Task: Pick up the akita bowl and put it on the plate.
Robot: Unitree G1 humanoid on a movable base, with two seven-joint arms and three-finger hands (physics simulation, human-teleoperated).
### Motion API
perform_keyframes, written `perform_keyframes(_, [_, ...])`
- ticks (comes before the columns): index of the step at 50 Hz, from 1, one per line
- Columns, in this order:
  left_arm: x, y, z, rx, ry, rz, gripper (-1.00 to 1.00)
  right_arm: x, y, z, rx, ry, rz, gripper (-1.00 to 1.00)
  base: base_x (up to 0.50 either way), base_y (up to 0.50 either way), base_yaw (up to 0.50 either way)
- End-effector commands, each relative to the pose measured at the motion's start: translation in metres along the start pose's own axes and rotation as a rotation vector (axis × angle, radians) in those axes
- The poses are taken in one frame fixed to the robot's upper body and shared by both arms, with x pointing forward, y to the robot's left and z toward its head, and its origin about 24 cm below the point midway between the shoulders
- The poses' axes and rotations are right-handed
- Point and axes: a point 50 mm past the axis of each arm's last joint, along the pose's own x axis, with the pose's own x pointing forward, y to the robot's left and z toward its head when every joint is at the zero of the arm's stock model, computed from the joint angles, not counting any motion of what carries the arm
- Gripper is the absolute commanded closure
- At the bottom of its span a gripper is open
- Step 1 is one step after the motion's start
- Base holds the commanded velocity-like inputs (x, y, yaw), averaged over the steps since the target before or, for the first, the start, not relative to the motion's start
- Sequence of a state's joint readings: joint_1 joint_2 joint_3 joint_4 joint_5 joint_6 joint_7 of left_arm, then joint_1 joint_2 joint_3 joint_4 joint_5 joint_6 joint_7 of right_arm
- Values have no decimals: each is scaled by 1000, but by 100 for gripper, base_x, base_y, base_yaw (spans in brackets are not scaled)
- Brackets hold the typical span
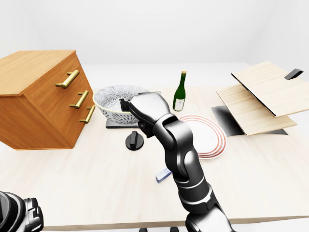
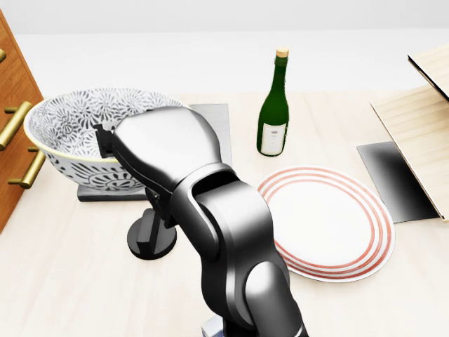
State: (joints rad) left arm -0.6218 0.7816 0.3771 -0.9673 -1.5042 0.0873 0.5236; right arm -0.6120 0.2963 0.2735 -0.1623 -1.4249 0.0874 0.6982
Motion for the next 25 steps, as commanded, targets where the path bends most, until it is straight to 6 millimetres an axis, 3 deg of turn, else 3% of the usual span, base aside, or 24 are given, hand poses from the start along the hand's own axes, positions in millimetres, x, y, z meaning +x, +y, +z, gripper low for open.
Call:
perform_keyframes(1, [0,0,0,0,-2,1,-100,-1,-1,0,3,2,-6,100,0,0,0])
perform_keyframes(6, [0,0,0,0,-2,1,-100,-1,-1,0,4,2,-6,94,0,0,0])
perform_keyframes(10, [0,0,0,0,-1,-3,-100,-3,2,-14,-88,92,3,98,0,0,0])
perform_keyframes(19, [-1,1,0,5,-11,8,-100,-20,-15,-40,-120,181,-83,99,0,0,0])
perform_keyframes(25, [-1,1,0,5,-8,5,-100,-32,-13,-48,-120,209,-96,100,0,0,0])
